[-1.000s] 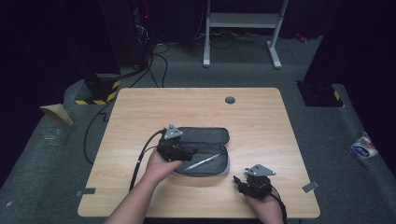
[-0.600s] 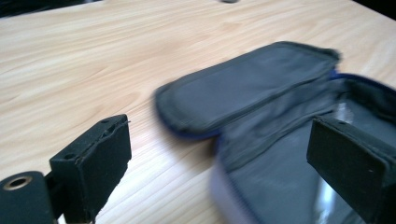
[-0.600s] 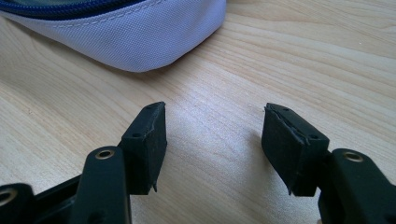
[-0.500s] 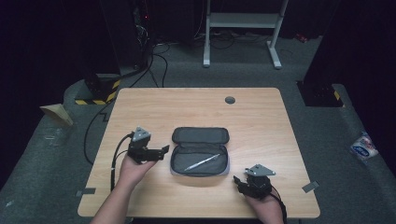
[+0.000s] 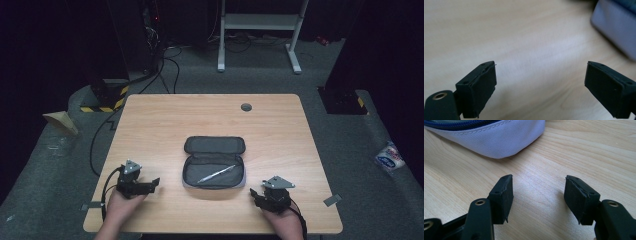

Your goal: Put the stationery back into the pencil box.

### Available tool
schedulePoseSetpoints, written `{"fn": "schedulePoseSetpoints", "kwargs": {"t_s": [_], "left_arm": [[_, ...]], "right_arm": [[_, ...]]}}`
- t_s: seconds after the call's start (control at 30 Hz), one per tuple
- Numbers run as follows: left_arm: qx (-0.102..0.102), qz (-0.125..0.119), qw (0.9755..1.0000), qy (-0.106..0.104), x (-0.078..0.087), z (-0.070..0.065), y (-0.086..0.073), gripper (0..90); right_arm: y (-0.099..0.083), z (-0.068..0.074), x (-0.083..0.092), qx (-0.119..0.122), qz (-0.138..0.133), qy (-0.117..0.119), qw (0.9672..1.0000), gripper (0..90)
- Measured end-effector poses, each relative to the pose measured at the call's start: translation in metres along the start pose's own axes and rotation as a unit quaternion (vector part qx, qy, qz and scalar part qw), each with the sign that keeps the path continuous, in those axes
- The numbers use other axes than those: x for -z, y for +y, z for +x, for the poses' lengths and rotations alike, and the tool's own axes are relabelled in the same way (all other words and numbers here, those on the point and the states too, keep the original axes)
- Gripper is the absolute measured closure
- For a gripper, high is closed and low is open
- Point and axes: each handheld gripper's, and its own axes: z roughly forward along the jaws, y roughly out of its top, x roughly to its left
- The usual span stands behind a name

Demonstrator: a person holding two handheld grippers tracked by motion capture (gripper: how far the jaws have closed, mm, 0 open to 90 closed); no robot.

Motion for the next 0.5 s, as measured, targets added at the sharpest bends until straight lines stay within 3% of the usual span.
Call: {"fn": "schedulePoseSetpoints", "kwargs": {"t_s": [0.03, 0.1, 0.23, 0.5], "left_arm": [[-0.016, -0.009, 0.9998, 0.008, -0.003, -0.002, -0.007, 10.0], [-0.021, -0.013, 0.9996, 0.013, -0.003, -0.006, -0.009, 8.2], [-0.045, -0.025, 0.9987, -0.008, -0.003, -0.015, -0.011, 9.9], [-0.050, -0.027, 0.9982, -0.019, -0.003, -0.018, -0.011, 15.1]], "right_arm": [[0.000, 0.000, 0.000, 0.000, 0.000, 0.000, 1.0000, 39.9], [0.000, 0.000, 0.000, 0.001, 0.000, 0.001, 1.0000, 39.9], [0.000, 0.000, 0.000, 0.001, 0.000, 0.002, 1.0000, 39.9], [0.001, 0.000, -0.001, -0.001, 0.000, 0.001, 1.0000, 40.2]]}}
